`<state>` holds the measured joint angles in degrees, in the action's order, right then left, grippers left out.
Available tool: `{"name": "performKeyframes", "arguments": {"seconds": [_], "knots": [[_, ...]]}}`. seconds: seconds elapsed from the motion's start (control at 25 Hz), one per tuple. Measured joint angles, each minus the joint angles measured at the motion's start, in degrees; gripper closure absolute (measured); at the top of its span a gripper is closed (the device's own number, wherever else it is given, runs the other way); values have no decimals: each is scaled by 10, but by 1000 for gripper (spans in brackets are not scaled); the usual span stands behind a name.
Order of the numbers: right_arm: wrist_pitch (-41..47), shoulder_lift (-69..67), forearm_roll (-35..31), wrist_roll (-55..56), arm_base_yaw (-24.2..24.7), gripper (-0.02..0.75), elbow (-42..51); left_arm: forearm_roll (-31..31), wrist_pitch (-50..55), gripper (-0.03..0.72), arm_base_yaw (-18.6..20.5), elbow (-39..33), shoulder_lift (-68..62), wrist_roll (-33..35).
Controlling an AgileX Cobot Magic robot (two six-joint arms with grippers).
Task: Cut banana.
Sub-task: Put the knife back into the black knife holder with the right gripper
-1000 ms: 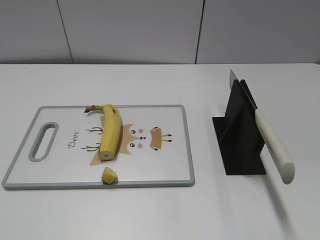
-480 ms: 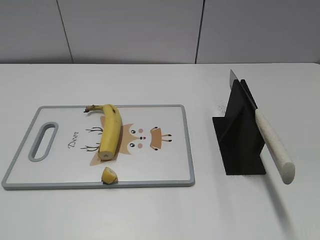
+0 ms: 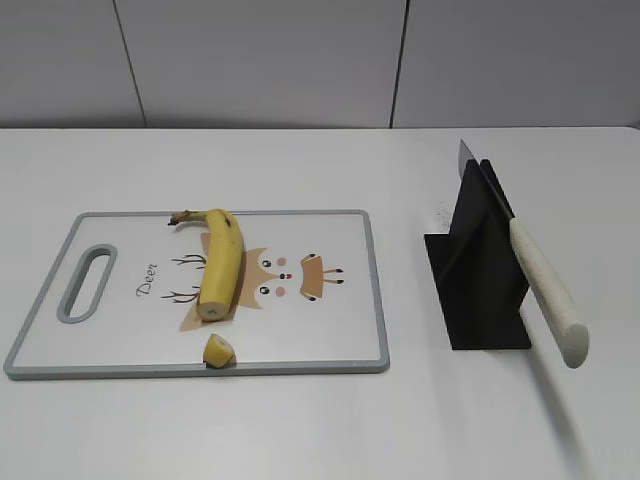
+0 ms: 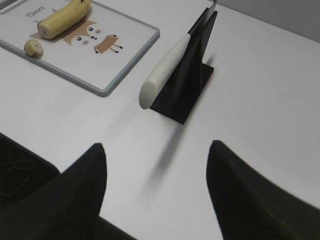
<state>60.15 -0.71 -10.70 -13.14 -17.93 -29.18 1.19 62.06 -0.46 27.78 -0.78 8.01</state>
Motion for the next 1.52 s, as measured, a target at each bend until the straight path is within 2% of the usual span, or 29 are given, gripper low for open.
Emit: {"name": "performKeyframes", "arguments": {"seconds": [0.16,0.32,0.56,0.72,1.52], "knots": [[0,11,-5,0,1,248,0,0,0,135,0,0,0,0],[0,11,-8,0,27,248,0,0,0,135,0,0,0,0],[0,11,-8,0,123,248,0,0,0,135,0,0,0,0],[0,11,-8,0,166,248,0,0,0,135,0,0,0,0],[0,11,-9,0,173,248,0,0,0,135,0,0,0,0]]}}
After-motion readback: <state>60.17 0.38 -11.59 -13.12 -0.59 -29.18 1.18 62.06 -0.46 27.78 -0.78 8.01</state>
